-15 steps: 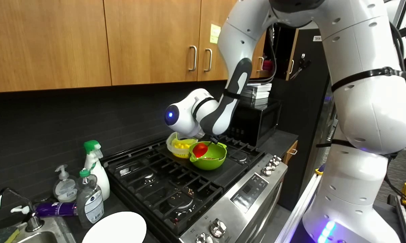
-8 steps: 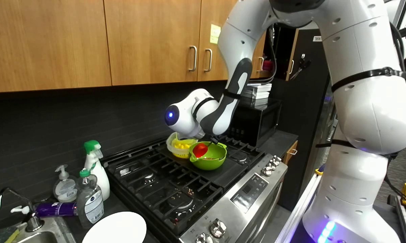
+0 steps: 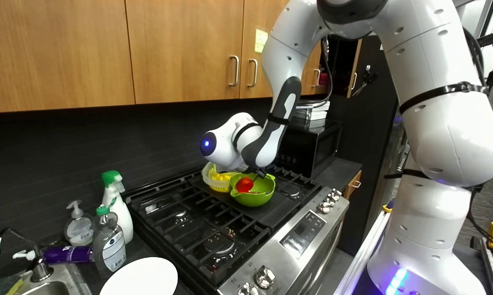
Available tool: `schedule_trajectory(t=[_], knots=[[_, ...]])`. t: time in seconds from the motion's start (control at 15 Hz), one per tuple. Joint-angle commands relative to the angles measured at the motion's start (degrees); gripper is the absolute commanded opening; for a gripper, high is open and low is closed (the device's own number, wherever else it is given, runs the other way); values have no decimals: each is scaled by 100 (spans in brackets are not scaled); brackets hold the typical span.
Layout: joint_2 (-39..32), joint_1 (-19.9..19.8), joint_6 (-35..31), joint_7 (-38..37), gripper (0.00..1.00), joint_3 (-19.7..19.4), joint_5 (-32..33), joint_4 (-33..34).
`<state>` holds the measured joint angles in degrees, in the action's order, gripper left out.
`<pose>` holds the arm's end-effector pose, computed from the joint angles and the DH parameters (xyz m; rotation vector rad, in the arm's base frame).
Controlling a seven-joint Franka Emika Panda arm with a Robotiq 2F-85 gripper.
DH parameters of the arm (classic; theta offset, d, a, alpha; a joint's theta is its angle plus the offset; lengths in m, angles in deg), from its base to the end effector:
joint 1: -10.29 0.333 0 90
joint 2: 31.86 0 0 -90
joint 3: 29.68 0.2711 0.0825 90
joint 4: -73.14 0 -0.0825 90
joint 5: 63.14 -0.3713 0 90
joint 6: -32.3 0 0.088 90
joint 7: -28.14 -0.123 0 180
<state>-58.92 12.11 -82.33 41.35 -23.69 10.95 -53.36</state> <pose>0.4805 -0.0020 0.1123 1.7086 1.3985 -0.6996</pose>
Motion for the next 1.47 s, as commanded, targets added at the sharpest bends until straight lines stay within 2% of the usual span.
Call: schedule_trajectory(t=[0.0, 0.07, 1.4], knots=[[-3, 33, -2, 11, 4, -24, -18, 7], [-2, 38, -1, 11, 1, -23, -18, 7], [-24, -166, -161, 83, 1, -88, -78, -404]])
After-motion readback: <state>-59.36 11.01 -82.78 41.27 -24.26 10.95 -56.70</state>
